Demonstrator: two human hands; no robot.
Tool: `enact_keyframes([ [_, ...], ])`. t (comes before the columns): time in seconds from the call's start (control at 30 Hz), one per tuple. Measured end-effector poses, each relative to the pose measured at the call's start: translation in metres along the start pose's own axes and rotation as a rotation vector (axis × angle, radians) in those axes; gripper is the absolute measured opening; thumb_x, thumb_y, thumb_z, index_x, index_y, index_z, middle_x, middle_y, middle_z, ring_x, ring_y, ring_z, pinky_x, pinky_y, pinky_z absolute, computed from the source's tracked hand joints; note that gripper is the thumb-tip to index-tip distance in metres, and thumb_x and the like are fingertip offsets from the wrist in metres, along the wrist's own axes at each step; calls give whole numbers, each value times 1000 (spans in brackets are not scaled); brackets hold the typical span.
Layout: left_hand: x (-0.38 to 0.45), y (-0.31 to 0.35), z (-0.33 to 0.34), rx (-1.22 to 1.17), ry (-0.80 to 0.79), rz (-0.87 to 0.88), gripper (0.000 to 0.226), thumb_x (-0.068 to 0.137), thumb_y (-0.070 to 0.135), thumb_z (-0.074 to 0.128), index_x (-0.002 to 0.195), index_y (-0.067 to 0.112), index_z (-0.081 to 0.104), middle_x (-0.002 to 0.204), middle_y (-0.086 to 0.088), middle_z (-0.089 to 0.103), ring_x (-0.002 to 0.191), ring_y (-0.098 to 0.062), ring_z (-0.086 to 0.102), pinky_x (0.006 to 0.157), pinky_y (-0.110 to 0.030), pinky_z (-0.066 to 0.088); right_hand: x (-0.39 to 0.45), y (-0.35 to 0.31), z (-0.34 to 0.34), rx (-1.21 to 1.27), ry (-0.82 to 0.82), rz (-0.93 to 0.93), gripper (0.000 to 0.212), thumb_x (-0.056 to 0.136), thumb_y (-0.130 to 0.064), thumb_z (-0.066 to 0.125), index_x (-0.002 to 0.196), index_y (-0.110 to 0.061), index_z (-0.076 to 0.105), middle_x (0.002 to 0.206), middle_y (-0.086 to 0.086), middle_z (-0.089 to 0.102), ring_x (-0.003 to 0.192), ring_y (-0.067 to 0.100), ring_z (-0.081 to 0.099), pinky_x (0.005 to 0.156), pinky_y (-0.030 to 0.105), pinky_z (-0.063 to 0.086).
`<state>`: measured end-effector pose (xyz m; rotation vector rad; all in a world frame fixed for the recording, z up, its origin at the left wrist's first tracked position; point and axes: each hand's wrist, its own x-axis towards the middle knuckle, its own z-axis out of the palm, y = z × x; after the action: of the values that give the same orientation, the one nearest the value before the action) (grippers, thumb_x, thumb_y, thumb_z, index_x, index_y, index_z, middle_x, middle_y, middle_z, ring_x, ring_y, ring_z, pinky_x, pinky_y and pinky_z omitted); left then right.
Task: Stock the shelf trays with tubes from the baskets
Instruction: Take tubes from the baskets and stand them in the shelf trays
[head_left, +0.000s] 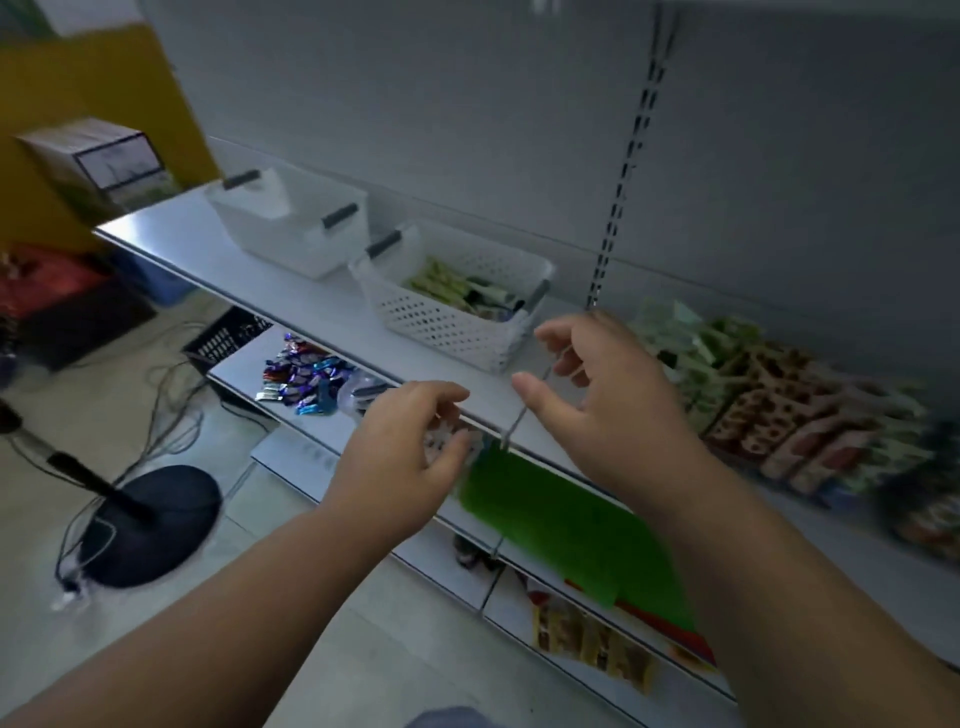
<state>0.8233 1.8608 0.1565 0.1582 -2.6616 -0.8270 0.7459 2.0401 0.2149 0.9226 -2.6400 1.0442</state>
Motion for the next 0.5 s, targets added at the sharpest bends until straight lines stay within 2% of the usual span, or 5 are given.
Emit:
enact_keyframes([
  [0.1,21,-25,-20,-42,-7,-7,34,86,26,65,119,27,58,99,15,60,92,-1,53,82,-20,45,23,-13,14,-43,-19,43,33,88,-45,61,117,-31,53,102,-17,46,89,-2,46,75,17,39],
  [0.23,57,-48,-23,-78,-20,5,32,87,31,63,118,31,57,98,19,58,93,-2,53,82,-26,48,60,-6,26,-84,-54,115,27,90,-42,60,114,-32,53,101,-17,45,90,-1,46,76,21,38],
  [0.37,102,-67,-20,-47,12,27,28,89,32,60,117,28,58,95,17,56,88,-3,50,80,-29,48,115,13,44,-70,-63,86,27,90,-35,63,114,-25,56,104,-9,50,91,5,50,78,24,43],
  [0.5,147,-88,-34,-56,-6,86,25,89,34,55,113,27,60,95,13,59,88,-7,53,79,-31,48,169,30,65,-177,-126,96,30,89,-31,64,116,-18,57,104,-4,51,91,8,49,74,23,37],
])
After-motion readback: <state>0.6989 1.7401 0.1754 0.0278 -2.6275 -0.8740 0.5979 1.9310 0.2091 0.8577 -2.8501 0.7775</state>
